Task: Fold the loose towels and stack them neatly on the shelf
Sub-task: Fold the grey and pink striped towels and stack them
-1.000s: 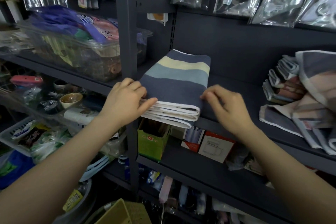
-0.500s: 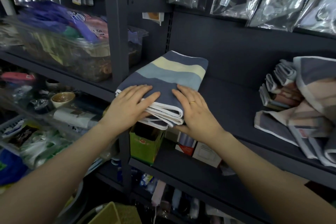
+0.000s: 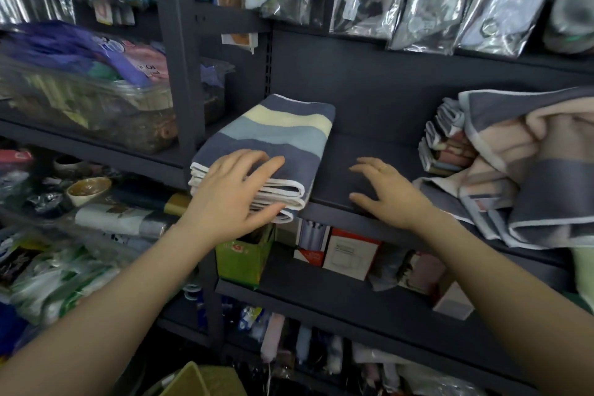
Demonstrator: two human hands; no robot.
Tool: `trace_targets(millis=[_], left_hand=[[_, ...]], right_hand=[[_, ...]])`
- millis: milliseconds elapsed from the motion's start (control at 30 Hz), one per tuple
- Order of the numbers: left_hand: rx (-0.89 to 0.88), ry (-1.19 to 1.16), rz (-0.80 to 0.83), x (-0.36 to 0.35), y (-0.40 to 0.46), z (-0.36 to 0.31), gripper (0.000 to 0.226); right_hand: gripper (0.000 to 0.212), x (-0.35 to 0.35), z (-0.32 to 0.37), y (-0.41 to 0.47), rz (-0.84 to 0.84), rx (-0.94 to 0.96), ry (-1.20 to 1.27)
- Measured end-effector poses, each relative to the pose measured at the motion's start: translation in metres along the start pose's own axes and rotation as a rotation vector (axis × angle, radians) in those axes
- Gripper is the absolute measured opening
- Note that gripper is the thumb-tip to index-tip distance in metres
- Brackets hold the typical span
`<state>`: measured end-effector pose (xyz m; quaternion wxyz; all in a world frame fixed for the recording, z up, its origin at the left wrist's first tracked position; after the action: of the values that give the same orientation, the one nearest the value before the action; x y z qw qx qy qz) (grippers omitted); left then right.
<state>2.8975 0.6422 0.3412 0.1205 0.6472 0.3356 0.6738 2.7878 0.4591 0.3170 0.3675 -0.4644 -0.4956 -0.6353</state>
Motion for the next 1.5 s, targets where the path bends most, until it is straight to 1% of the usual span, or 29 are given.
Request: trace_targets(millis=[67,167,300,367,433,533,600,667,767,800,833,900,933,1033,1067,1100,1167,1233,1333,1367,1400,1433,1467,1500], left_hand=[[-0.084,-0.039,-0.031,0.010,0.008,-0.033,0.055],[-0.166,-0.093,-0.014,0.013,0.024,-0.080,0.050],[-0.304,-0.142,-0.068,0.009,0.040,-0.144,0.037],[-0.346,-0.168,-0.079,0.003,0.047,-0.174,0.036],[-0.365,-0.196,-0.069,-0.004,0.055,-0.200,0.037],[-0.347,-0.244,-0.056,-0.016,0.069,-0.233,0.033],[-0.262,-0.318,-0.019,-0.026,0.081,-0.247,0.035],[-0.195,-0.365,0.020,-0.034,0.093,-0.261,0.037],[-0.147,-0.412,0.016,-0.033,0.108,-0.279,0.033],[-0.129,-0.425,0.011,-0.032,0.113,-0.282,0.031],[-0.111,-0.439,0.006,-0.032,0.117,-0.284,0.030],[-0.082,-0.478,-0.014,-0.033,0.123,-0.285,0.029],[-0.068,-0.501,-0.027,-0.033,0.125,-0.285,0.029],[-0.038,-0.576,-0.044,-0.031,0.129,-0.292,0.040],[-0.035,-0.574,-0.056,-0.031,0.130,-0.296,0.047],[-0.034,-0.571,-0.067,-0.030,0.131,-0.300,0.052],[-0.050,-0.584,-0.086,-0.029,0.133,-0.311,0.055],[-0.115,-0.561,-0.092,-0.026,0.136,-0.328,0.058],[-0.261,-0.293,-0.105,-0.035,0.136,-0.358,0.067],[-0.264,-0.259,-0.052,-0.045,0.136,-0.363,0.065],[-0.240,-0.300,0.027,-0.056,0.134,-0.367,0.059],[-0.207,-0.393,0.124,-0.068,0.130,-0.370,0.053],[-0.185,-0.467,0.197,-0.079,0.124,-0.373,0.050],[-0.188,-0.493,0.218,-0.085,0.117,-0.376,0.048]], right_hand=[[0.045,0.020,-0.002,-0.012,-0.035,0.019,-0.083],[0.037,0.053,-0.014,-0.037,-0.113,0.006,-0.161],[0.025,0.099,-0.035,-0.088,-0.240,0.004,-0.245],[0.021,0.123,-0.054,-0.117,-0.310,-0.032,-0.306],[0.021,0.149,-0.080,-0.143,-0.373,-0.100,-0.364],[0.031,0.185,-0.133,-0.167,-0.424,-0.223,-0.422],[0.041,0.200,-0.172,-0.171,-0.425,-0.302,-0.416],[0.050,0.207,-0.206,-0.164,-0.387,-0.331,-0.374],[0.065,0.201,-0.244,-0.146,-0.236,-0.361,-0.385],[0.066,0.200,-0.252,-0.142,-0.197,-0.384,-0.433],[0.061,0.201,-0.258,-0.138,-0.180,-0.395,-0.510],[0.040,0.209,-0.253,-0.132,-0.235,-0.358,-0.663],[0.032,0.214,-0.245,-0.132,-0.311,-0.308,-0.688],[0.026,0.225,-0.201,-0.155,-0.601,-0.086,-0.556],[0.025,0.225,-0.185,-0.168,-0.667,-0.009,-0.518],[0.025,0.222,-0.171,-0.180,-0.685,0.055,-0.499],[0.028,0.212,-0.151,-0.203,-0.675,0.162,-0.497],[0.030,0.200,-0.136,-0.226,-0.635,0.262,-0.470],[0.029,0.175,-0.120,-0.253,-0.553,0.374,-0.493],[0.029,0.168,-0.120,-0.260,-0.530,0.381,-0.488],[0.029,0.163,-0.122,-0.265,-0.511,0.364,-0.468],[0.029,0.159,-0.127,-0.270,-0.500,0.329,-0.441],[0.029,0.157,-0.133,-0.274,-0.491,0.273,-0.414],[0.029,0.154,-0.141,-0.276,-0.474,0.185,-0.386]])
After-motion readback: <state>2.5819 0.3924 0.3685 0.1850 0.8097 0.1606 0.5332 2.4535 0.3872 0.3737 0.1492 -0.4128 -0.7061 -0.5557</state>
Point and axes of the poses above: each hand's wrist, its own y-axis towards the middle knuckle, its own x-axis out of the back of the hand, z = x × y, the point moved 9 cm from there along y, towards the middle knuckle, and after that the axes turned 10 degrees about x, right-handed, at the moved point
